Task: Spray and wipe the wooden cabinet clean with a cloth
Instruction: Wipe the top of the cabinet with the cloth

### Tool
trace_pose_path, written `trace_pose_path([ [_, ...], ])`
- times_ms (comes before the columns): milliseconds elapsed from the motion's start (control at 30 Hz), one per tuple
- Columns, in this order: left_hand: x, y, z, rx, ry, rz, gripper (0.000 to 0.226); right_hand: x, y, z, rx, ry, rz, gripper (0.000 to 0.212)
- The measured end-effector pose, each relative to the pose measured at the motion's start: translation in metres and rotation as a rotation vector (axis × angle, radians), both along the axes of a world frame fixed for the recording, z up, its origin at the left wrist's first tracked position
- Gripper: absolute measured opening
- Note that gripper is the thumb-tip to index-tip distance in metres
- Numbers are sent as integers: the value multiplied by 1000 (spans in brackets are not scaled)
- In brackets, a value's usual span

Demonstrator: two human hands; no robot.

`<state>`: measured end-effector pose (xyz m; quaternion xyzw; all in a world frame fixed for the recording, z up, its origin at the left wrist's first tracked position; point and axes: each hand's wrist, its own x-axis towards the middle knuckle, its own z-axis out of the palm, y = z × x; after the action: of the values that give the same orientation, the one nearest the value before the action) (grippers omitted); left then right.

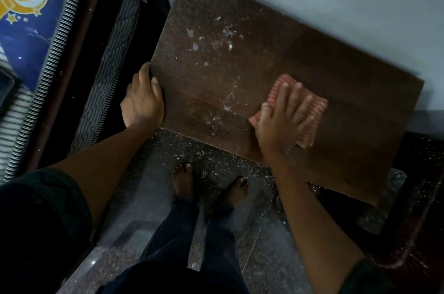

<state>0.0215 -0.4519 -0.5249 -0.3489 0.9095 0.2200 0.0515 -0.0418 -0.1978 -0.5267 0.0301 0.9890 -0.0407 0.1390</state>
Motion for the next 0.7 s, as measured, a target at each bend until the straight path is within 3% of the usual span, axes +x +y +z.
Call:
trace_pose_path([
  [167,0,1,2,23,5,14,45,48,-50,1,-80,59,394,62],
  [300,1,-1,2,39,16,17,45,90,-24,2,-117,40,616,59],
  [500,1,-1,3,34,16,26,45,73,35,-1,-38,30,366,63],
  [700,0,-1,1,29,2,32,45,-4,-44,0,-4,7,124,67],
])
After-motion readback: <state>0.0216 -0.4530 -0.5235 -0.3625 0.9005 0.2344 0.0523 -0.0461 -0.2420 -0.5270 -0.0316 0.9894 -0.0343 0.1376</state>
